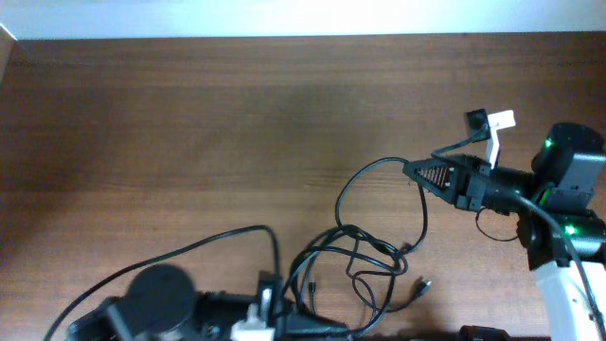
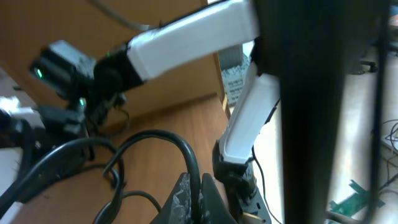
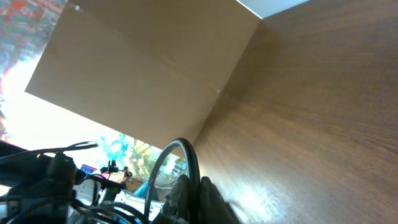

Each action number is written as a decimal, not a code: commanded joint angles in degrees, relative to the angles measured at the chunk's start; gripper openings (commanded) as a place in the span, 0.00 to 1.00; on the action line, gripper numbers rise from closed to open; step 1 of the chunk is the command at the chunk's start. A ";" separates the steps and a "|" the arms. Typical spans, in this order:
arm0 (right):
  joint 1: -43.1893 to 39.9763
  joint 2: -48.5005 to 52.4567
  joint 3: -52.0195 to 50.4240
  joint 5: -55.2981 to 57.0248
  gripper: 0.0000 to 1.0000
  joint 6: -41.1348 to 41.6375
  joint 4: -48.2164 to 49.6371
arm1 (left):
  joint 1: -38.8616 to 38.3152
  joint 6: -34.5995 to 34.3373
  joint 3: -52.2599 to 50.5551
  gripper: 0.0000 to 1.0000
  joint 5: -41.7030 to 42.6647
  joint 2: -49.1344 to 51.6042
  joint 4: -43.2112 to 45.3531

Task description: Untangle cables

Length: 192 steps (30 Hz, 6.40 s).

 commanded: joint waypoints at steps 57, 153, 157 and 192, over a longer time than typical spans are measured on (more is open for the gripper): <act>20.20 2.93 0.44 -11.21 0.30 -7.89 7.19 | -0.37 0.83 0.15 0.00 -22.23 3.67 4.96; 11.39 -7.78 0.44 50.58 0.99 -12.79 -25.59 | 39.58 -20.15 0.15 0.99 -29.70 37.00 -12.00; 11.39 -7.78 0.44 50.58 0.99 -12.76 -24.20 | 39.58 -20.15 0.15 0.99 -29.70 37.00 -12.00; 11.56 26.51 0.44 42.38 0.99 6.43 -2.16 | 39.58 -20.15 0.15 0.99 -29.70 37.00 -12.00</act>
